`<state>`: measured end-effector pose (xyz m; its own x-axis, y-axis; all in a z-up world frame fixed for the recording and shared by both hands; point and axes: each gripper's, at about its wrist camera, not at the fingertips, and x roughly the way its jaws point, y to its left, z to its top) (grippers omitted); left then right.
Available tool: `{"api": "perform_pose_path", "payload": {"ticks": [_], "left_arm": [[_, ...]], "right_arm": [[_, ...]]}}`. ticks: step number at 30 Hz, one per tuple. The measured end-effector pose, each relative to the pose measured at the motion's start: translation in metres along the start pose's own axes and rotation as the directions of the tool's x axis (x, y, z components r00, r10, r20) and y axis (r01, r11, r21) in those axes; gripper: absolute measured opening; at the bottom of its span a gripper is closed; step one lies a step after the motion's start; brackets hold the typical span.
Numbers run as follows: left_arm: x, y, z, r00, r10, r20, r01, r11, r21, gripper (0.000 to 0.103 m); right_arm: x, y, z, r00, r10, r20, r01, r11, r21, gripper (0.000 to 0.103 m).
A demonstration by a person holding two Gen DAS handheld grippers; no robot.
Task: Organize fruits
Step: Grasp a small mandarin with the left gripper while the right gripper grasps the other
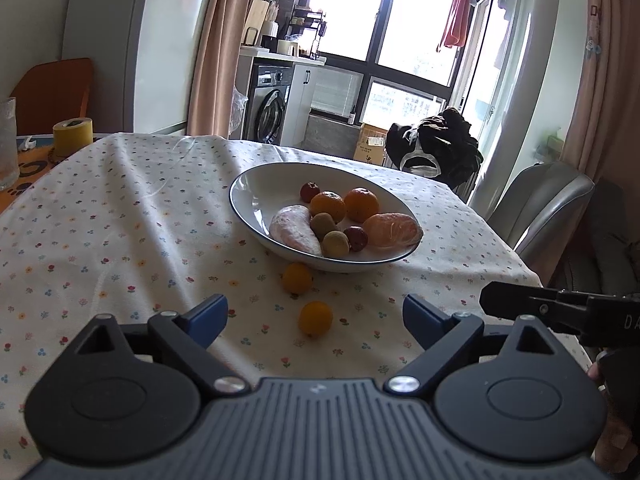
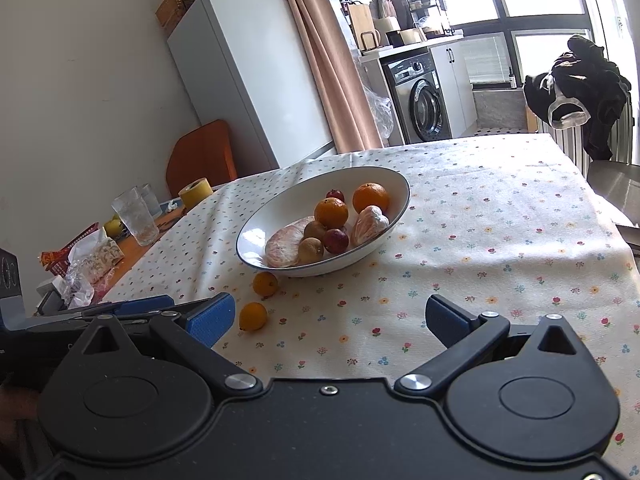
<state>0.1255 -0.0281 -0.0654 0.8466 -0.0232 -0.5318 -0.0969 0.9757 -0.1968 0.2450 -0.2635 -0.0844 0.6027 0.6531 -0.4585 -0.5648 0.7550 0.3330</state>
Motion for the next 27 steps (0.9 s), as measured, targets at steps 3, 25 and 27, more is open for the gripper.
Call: {"api": "perform_pose_path", "payload": {"ticks": [3, 25, 27], "left_arm": [[0.011, 0.000, -0.001, 1.000, -0.004, -0.017, 0.004, 1.000, -0.004, 0.080], [0.027, 0.042, -0.003, 0.998, 0.012, -0.057, -0.018, 0.994, -0.109, 0.020], [0.024, 0.047, -0.002, 0.999, 0.015, -0.050, -0.021, 0.993, -0.115, 0.020]], "right_arm": [[0.005, -0.002, 0.000, 1.000, -0.001, -0.006, 0.001, 1.000, 0.000, 0.099], [0.061, 0.034, 0.002, 0.995, 0.012, -0.094, -0.017, 0.998, -0.057, 0.080], [0.065, 0.038, 0.003, 0.995, 0.012, -0.098, -0.017, 0.998, -0.056, 0.078]]}}
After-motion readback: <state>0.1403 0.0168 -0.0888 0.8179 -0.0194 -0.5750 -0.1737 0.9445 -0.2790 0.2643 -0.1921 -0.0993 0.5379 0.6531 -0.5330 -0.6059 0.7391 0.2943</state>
